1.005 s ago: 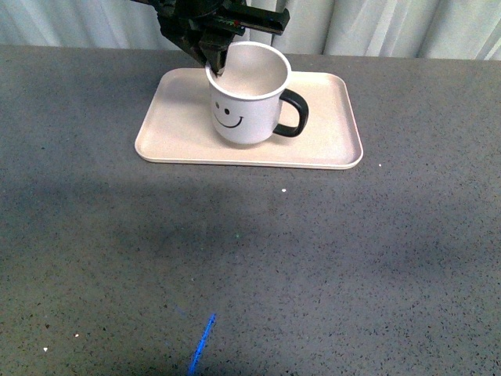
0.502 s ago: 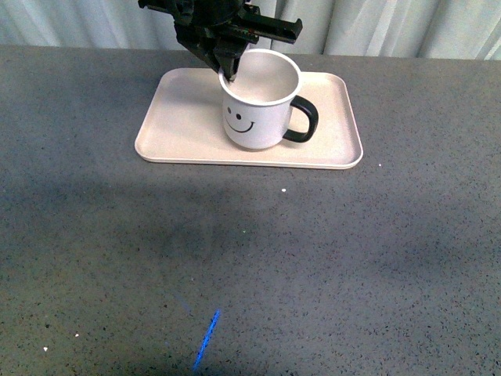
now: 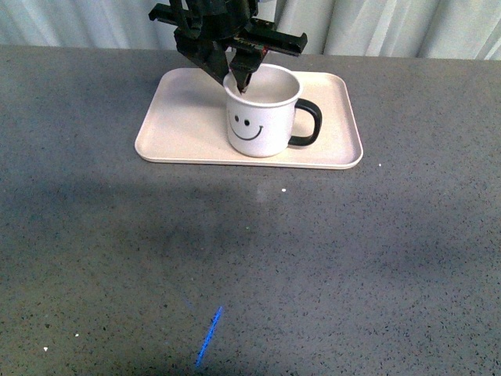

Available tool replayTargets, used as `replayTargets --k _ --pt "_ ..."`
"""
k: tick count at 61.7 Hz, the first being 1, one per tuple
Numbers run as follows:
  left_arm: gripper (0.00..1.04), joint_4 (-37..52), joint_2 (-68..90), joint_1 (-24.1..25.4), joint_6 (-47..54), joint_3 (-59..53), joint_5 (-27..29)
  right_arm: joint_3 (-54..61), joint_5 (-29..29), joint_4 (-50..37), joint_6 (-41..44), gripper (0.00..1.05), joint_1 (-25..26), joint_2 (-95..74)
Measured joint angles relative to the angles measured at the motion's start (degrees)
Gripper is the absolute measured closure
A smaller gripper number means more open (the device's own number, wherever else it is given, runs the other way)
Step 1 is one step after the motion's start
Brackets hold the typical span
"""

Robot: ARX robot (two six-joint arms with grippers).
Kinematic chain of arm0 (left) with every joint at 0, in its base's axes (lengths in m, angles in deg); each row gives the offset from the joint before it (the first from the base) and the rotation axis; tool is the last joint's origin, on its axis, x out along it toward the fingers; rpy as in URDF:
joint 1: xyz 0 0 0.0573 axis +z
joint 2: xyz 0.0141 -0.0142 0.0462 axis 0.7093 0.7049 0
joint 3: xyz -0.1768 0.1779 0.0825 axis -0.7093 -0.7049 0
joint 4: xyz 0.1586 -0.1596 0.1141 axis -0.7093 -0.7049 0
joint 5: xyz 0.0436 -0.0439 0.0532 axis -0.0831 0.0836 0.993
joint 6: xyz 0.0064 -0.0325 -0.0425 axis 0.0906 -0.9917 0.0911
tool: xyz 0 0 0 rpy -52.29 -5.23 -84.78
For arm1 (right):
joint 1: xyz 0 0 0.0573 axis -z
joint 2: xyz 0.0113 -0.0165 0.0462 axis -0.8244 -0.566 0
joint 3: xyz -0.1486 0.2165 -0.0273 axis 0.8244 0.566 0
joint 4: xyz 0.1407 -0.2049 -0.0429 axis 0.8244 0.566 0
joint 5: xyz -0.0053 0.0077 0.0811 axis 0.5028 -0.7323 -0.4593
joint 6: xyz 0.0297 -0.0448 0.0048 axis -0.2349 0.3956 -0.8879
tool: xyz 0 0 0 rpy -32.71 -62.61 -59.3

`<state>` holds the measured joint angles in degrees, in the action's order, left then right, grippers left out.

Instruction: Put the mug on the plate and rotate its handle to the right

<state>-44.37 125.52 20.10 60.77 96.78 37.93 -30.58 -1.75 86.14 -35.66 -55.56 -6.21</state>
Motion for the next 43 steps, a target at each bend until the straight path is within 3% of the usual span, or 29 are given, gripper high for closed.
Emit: replayTargets --k 14,23,34,37,38,40,43 --pt "0.34 6.14 -7.72 1.57 2.89 -7.52 -3.10 0.00 0.00 0.00 0.00 0.09 0.00 0.00" --pt "0.08 16.48 -21.35 5.77 3.48 -19.15 -7.82 0.00 0.00 0.00 0.00 0.09 0.00 0.00" --pt "0.09 30.91 -39.17 13.16 -0.02 -37.16 -13.46 0.00 0.00 0.00 0.00 0.09 0.00 0.00" --pt "0.15 42.07 -44.83 14.51 -1.44 -45.81 -7.10 0.00 0.04 0.00 0.00 0.09 0.00 0.00" --pt "0.21 51.30 -48.35 15.12 -2.05 -51.95 -0.92 0.00 -0.02 0.00 0.00 0.09 0.00 0.00" --pt "0.30 66.03 -55.17 16.66 -2.71 -63.45 5.70 0.00 -0.04 0.00 0.00 0.09 0.00 0.00" --pt "0.39 76.00 -62.14 18.45 -3.26 -73.85 6.78 0.00 -0.02 0.00 0.00 0.09 0.00 0.00"
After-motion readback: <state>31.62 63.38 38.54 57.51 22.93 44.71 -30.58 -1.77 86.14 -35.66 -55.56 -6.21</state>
